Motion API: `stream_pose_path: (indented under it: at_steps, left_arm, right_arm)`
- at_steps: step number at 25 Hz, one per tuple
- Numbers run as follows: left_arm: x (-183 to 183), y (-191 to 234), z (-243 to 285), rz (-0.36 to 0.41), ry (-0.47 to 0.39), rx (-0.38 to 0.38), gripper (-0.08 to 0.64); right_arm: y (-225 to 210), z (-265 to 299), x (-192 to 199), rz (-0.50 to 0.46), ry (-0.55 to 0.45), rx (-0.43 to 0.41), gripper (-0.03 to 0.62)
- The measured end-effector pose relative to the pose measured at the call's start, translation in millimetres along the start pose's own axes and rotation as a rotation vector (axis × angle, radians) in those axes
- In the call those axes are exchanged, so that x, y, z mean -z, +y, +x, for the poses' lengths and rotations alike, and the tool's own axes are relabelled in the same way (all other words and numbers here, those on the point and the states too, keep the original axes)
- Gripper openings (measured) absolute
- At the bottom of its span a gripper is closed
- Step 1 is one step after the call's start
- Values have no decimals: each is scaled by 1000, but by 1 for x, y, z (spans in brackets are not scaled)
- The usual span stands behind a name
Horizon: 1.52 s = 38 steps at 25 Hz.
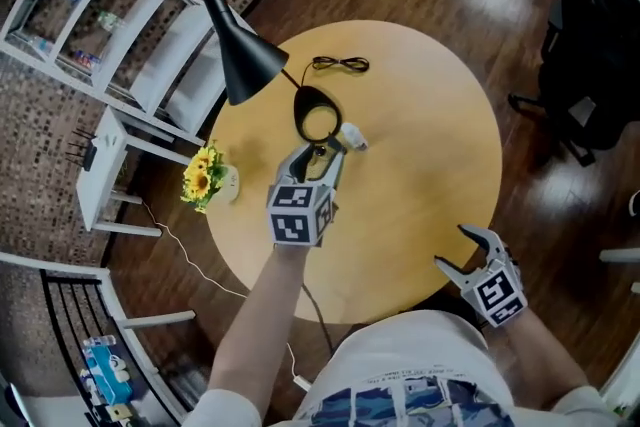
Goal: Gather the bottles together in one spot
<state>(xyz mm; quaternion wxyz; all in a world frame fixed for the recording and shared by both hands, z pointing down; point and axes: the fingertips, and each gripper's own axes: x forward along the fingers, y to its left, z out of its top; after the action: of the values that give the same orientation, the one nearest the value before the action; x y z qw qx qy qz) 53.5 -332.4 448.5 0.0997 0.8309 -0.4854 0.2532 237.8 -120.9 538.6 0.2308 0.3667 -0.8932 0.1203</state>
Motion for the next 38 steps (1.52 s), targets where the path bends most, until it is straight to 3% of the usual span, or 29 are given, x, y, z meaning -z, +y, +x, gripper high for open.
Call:
stream_pose_path:
  at_steps: [5,12,15,24,31,38]
  left_arm:
    - [48,-6,-123,-110,-51,23,222]
    - [173,-1,-270,-303,-39,-31,224]
    - [211,-3,-317,-324,-27,-31,223]
    - [274,-2,-407,-340,-48,-4,224]
    - [308,-14,-448,-356,-55,26,223]
    - [322,-25,-470,-364,-31,25,222]
  right_arm:
    - [44,1,-29,30,-28,-2,316]
    - [109,-7,-46,145,-45,51,316]
    - [147,-16,-44,149,-28,74,316]
    - [236,-56,-27,176,-2,182,314]
    - [297,-77,-15,167,21,186,314]
    - [325,-91,-19,140,12,190,315]
